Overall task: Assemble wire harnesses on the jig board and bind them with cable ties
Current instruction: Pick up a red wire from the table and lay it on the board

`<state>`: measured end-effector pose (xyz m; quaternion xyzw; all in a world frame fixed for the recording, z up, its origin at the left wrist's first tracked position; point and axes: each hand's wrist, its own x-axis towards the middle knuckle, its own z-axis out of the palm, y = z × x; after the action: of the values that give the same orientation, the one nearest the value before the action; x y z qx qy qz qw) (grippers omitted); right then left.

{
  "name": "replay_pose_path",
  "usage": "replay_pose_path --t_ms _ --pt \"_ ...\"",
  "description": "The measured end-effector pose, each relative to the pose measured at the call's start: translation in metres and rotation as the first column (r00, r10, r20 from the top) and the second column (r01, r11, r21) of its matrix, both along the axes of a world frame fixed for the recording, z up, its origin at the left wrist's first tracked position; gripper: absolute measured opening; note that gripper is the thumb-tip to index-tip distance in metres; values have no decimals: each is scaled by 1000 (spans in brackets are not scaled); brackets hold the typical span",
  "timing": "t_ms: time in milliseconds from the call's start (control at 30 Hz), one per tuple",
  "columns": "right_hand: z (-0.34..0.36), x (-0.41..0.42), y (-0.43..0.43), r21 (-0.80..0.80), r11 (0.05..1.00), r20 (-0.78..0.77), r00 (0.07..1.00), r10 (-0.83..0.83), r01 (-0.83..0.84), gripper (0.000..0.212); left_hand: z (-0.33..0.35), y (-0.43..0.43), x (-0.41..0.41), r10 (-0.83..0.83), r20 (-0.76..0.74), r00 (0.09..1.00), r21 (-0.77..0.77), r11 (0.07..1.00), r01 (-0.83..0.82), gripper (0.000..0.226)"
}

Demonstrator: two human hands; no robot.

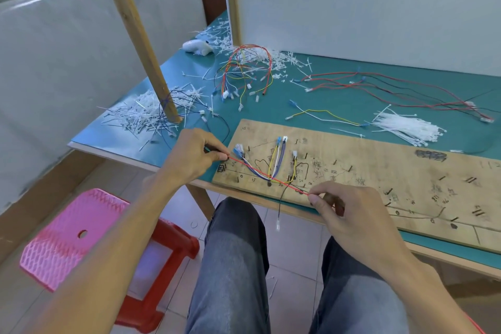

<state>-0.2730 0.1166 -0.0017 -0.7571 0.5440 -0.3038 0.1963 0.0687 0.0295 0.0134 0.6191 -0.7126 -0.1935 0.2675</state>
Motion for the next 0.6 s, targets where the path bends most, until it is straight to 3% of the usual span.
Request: replay_pose_path --t_ms 200,400,600 --pt "-9 -2 2 19 1000 -23 1000 -13 14 4 -5 -1 -3 -133 74 988 -106 984 141 29" --pt "-14 -4 -1 38 999 -7 1000 -28 28 3 -6 -1 0 -226 276 934 -196 938 285 38" --pt "-16 0 1 106 994 23 999 -40 37 6 4 7 -6 -201 321 925 -176 948 267 25"
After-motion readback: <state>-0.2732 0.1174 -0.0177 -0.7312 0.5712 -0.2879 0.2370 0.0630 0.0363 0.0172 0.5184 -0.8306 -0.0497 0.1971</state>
